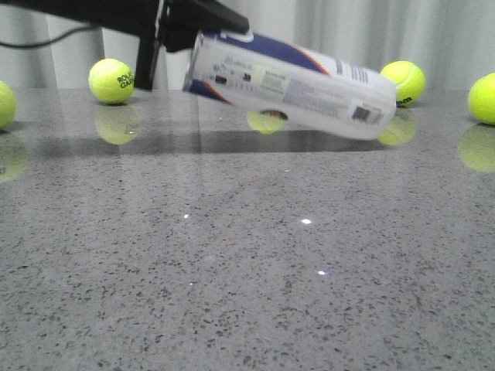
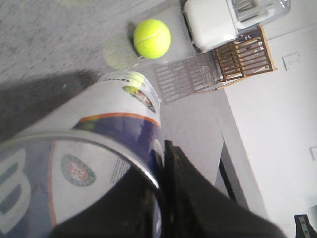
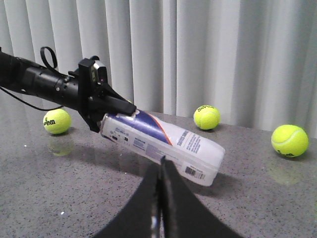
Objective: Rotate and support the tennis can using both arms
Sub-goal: 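Lift the can's end with the left gripper, tilting it upright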
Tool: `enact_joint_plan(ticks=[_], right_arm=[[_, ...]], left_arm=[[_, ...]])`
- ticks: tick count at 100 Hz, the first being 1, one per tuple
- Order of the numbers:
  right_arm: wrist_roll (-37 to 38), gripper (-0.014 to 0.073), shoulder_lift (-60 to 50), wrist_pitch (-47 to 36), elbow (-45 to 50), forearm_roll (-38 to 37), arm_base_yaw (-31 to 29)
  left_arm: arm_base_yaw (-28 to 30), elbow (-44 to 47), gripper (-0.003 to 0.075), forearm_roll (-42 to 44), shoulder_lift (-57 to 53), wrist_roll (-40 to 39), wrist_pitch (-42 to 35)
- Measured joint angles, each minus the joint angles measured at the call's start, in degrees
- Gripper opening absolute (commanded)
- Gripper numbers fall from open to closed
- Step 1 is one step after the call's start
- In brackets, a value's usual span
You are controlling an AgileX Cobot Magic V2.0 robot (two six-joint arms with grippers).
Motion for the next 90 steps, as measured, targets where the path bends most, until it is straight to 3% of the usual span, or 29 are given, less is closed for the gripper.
enact_joint_plan(ticks=[27,47,69,90], right_arm=[[0.00,-0.0060,0.00,0.00,0.00,0.00,0.00],[0.00,-0.0060,0.00,0.00,0.00,0.00,0.00],[0.00,-0.0060,0.00,0.00,0.00,0.00,0.00],[0.00,-0.0060,0.00,0.00,0.00,0.00,0.00]], left_arm=[[0.00,0.00,-0.0019,10.71,-15.59,-0.75,-5.36],[-1.23,-4.31,-0.0019,35.26,-25.04,-12.26,-5.20],[-7.01,-13.48,-0.0019,62.20,-27.26,-26.94,3.32],[-15.94,-18.70,-0.0019,77.69,-26.53,-35.14,9.33]])
